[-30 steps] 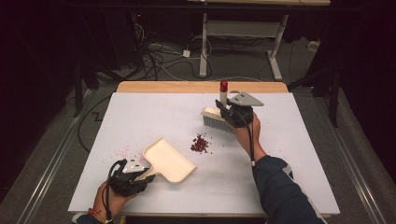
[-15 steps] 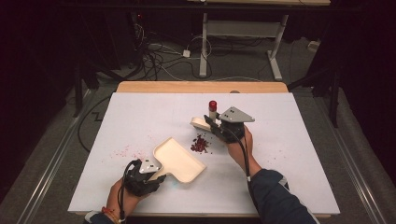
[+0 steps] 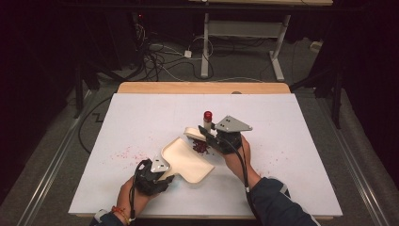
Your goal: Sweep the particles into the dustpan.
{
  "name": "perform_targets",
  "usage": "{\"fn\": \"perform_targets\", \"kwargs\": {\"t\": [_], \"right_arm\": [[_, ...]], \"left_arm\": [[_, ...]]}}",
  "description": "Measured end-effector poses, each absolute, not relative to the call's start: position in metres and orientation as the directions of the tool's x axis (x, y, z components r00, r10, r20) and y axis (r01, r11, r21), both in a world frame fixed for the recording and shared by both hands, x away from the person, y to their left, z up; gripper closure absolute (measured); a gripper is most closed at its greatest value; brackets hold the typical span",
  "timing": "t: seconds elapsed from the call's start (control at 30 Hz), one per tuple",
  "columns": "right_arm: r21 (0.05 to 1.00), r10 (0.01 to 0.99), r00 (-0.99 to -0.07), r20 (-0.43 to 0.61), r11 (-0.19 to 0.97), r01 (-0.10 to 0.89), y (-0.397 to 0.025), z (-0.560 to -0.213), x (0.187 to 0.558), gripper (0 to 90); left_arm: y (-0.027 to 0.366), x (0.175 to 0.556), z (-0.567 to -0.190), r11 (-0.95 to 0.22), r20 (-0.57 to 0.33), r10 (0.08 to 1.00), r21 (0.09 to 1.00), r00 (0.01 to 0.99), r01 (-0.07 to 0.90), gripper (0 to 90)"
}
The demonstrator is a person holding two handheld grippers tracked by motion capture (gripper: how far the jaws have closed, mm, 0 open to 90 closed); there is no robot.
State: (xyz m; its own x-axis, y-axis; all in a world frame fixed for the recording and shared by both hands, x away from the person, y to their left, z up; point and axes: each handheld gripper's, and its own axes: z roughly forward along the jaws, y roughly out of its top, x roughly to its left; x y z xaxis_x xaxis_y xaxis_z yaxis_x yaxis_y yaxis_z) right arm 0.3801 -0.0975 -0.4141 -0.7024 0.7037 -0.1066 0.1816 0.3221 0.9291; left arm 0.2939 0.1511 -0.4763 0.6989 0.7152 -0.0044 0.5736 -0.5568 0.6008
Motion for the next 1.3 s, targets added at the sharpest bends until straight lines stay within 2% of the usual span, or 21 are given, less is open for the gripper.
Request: {"fn": "perform_targets", "kwargs": {"t": [0.33, 0.7, 1.3], "right_arm": [[0.926, 0.724, -0.683, -0.091, 0.314, 0.209, -0.084, -0.414, 0.359, 68.0], [0.925, 0.692, -0.716, -0.092, 0.325, 0.195, -0.070, -0.411, 0.338, 68.5], [0.934, 0.662, -0.748, -0.042, 0.291, 0.205, -0.074, -0.401, 0.332, 69.9]], "left_arm": [[0.141, 0.303, -0.476, -0.520, -0.042, 0.738, 0.601, 0.674, 0.607, 63.4], [0.137, 0.313, -0.479, -0.503, -0.048, 0.754, 0.599, 0.655, 0.623, 62.9], [0.137, 0.318, -0.480, -0.553, -0.007, 0.727, 0.587, 0.687, 0.591, 62.7]]}}
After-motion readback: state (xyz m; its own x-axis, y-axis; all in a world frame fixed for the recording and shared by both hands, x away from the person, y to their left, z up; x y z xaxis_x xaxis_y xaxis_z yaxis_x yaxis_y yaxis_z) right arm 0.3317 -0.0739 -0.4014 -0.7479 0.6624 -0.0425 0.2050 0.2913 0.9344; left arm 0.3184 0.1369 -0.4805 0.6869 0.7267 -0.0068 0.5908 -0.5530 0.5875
